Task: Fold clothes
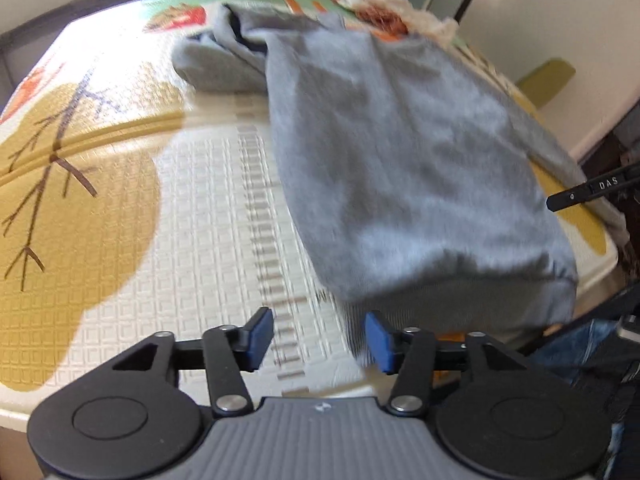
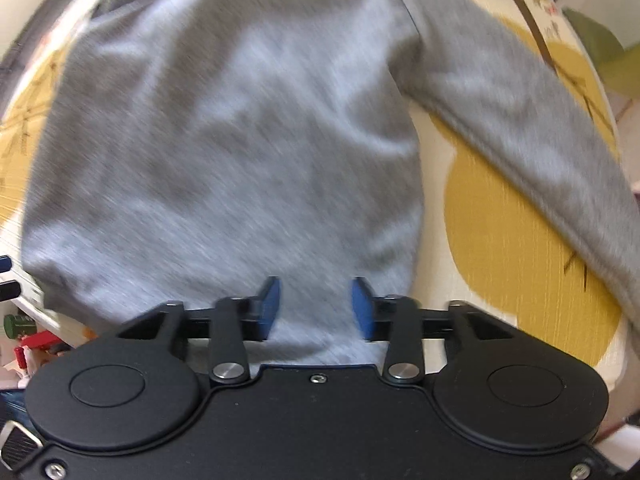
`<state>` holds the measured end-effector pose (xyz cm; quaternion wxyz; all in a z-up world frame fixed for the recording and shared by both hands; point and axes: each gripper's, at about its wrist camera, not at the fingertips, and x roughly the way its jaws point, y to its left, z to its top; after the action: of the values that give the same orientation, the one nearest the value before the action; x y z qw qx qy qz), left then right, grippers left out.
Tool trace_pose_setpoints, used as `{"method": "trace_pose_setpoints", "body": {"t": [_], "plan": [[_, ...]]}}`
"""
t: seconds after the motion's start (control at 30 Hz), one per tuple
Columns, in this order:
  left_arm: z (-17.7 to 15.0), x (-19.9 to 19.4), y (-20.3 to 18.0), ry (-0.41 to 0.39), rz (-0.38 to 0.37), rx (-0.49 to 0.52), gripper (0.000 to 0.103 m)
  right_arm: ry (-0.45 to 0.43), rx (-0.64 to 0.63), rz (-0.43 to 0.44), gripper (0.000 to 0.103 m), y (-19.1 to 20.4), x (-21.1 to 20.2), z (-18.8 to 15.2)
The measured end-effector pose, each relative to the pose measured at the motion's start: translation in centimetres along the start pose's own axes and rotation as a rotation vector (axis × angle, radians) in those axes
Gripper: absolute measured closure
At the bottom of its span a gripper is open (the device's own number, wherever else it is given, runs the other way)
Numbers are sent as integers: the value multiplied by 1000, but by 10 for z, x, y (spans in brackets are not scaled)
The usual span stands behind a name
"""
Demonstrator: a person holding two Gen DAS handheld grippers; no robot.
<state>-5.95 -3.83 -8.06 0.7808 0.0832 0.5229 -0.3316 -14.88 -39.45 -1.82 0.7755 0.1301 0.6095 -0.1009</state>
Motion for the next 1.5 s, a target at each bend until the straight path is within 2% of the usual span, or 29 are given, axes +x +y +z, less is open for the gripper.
{"method": "trace_pose_setpoints", "body": {"t": [0.37,0.77,1.07,1.3,1.4,1.5], "plan": [[40,-23,27,-113,21,-74,21,-104,-85,101,63,61,-40,51],[87,-20,63,-214,90,-98,12,-228,-233,174,62,159,-48,122],[117,11,87,-242,56,-114,12,-250,-345,211,62,232,-24,161],[134,40,106,-241,23,-113,12,-211,-340,270,65,258,20,178],[137,48,113,-243,2,-100,12,-194,-333,290,70,266,40,185],[138,53,117,-240,14,-75,12,-163,-320,318,78,271,62,192]]}}
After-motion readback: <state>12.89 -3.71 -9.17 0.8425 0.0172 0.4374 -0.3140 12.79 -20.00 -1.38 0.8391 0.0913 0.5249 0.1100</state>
